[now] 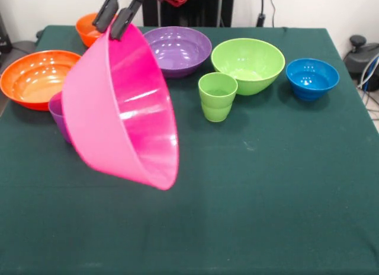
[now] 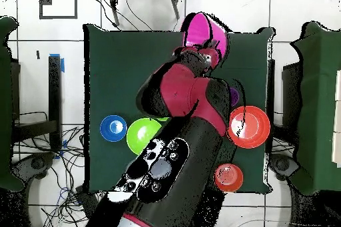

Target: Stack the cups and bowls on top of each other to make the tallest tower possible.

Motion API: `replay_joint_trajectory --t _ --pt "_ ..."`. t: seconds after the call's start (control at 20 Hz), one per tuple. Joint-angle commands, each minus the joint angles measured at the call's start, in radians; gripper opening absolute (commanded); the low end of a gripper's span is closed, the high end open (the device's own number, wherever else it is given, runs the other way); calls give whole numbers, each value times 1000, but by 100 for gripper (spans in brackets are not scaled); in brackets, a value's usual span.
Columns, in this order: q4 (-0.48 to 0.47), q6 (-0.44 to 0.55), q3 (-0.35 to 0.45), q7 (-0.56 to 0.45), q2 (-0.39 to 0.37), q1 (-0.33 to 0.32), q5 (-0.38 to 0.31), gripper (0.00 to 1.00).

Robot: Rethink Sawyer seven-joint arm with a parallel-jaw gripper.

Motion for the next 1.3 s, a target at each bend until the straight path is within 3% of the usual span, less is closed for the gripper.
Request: replay_joint_trajectory --t 0.05,0.2,0.45,0.85,1.2,1.3 --pt "-100 -170 -185 191 229 76 109 0" --pt "-90 -239 -260 181 306 104 211 0" --pt "-71 -351 -412 117 468 156 444 0" --pt "-54 -422 -554 22 614 191 633 0" --pt "-72 -440 -567 17 641 174 602 0" --pt "-62 -444 -618 2 666 184 609 0"
